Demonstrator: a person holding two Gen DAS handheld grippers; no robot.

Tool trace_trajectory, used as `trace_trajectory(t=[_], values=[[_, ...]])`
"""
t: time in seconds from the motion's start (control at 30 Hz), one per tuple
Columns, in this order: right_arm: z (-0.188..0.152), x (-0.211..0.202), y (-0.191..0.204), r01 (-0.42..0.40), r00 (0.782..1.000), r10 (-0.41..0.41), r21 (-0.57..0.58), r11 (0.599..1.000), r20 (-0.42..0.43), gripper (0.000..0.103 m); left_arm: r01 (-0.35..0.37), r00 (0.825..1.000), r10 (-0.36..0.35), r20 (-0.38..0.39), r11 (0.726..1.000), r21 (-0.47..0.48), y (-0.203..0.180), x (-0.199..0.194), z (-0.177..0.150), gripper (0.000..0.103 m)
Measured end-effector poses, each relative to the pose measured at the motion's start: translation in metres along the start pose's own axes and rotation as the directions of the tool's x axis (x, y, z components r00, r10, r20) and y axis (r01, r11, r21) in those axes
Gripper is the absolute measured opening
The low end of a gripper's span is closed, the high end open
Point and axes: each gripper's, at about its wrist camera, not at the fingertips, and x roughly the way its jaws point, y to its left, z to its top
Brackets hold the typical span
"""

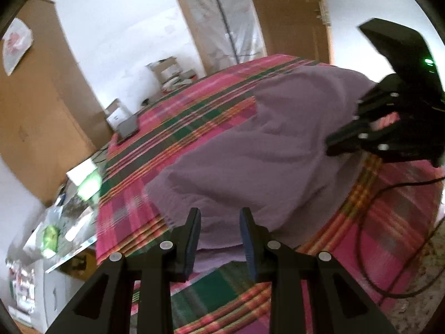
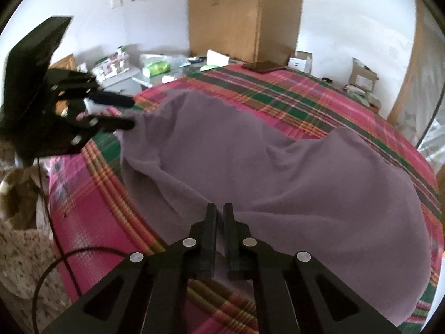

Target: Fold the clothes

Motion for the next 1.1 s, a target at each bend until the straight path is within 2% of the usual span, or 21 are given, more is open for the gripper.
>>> trace_trajectory(t=[0.13, 0.37, 0.53, 0.7, 0.8, 0.93, 0.97, 1.03, 1.1], values=[[0.000, 0.003, 0.001, 0.005, 1.000, -0.005, 0.002, 1.000, 0.000, 0.004, 0.038, 0.999, -0.038, -0.003, 0.996, 0.077, -0.017, 0.005, 0.002, 0.029], [0.004, 0.007, -0.006, 0.018, 1.000, -0.019, 0.044, 0.999, 0.009, 0.004, 0.037, 0.999, -0.032, -0.031, 0.986, 0.164, -0.038, 0.016, 0.006, 0.029], [0.003, 0.011, -0.011, 0.009, 1.000, -0.009, 0.068, 0.998, 0.006, 0.004, 0.057, 0.996, -0.045, -0.073, 0.984, 0.168, -0.041, 0.030, 0.008, 0.031], [0.000, 0.012, -0.015, -0.006, 1.000, 0.006, 0.084, 0.996, -0.003, 0.004, 0.063, 0.993, -0.038, -0.109, 0.969, 0.241, -0.057, 0.041, 0.004, 0.031], [-0.003, 0.009, -0.017, -0.018, 1.000, 0.018, 0.091, 0.996, -0.003, 0.005, 0.060, 0.993, -0.036, -0.110, 0.972, 0.226, -0.055, 0.046, 0.006, 0.031], [-0.008, -0.002, -0.019, -0.019, 1.000, 0.019, 0.082, 0.996, 0.001, 0.016, 0.067, 0.993, -0.049, -0.103, 0.981, 0.180, -0.046, 0.048, 0.011, 0.028], [-0.010, -0.005, -0.019, -0.021, 1.000, 0.021, 0.075, 0.997, 0.002, 0.022, 0.068, 0.994, -0.052, -0.098, 0.983, 0.171, -0.045, 0.047, 0.012, 0.026], [-0.014, -0.012, -0.020, -0.022, 1.000, 0.022, 0.060, 0.998, 0.004, 0.029, 0.069, 0.995, -0.057, -0.087, 0.987, 0.144, -0.039, 0.045, 0.015, 0.014], [-0.017, -0.020, -0.021, -0.004, 1.000, 0.003, 0.042, 0.999, 0.013, 0.032, 0.068, 0.995, -0.060, -0.076, 0.991, 0.111, -0.033, 0.044, 0.019, 0.010]])
